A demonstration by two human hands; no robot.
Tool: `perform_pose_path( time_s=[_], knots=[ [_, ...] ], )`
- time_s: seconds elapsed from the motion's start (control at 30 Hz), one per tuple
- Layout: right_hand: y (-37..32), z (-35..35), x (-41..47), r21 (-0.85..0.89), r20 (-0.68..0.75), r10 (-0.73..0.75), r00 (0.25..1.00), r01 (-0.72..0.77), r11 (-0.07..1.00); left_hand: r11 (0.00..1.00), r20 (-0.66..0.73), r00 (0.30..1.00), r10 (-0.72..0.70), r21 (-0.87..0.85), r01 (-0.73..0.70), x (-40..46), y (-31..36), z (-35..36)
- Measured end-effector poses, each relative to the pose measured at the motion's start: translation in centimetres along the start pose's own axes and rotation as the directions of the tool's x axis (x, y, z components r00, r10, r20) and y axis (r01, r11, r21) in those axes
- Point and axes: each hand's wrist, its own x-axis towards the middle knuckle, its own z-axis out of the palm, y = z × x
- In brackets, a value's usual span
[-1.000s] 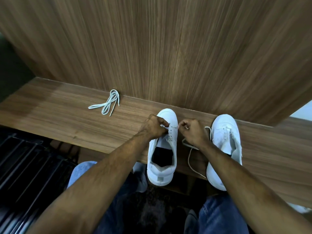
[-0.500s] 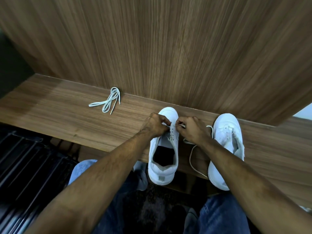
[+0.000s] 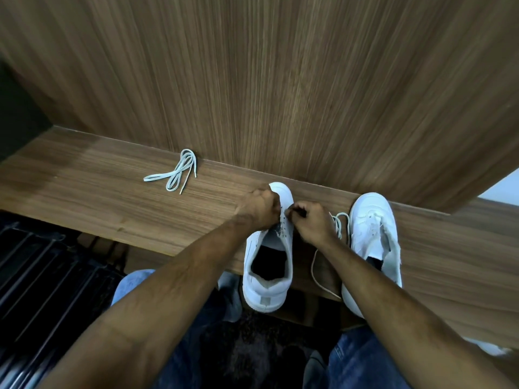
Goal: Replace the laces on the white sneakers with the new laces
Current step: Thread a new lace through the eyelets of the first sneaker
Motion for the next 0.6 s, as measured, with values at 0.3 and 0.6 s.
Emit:
perform_pose_path(
  time_s=[0.3,0.6],
  knots=[
    [-2.5,0.5,0.5,0.047,0.091,-0.206,0.974,0.202,0.978,0.728,0.090,0.991,-0.094,-0.673,0.130,-1.1,-2.4,-1.1],
    [-1.9,0.3,0.1,0.009,0.005,-0.115,0.993,0.115,0.993,0.866,0.141,0.978,-0.153,-0.459,0.201,-1.5,-1.9,-0.2]
  ],
)
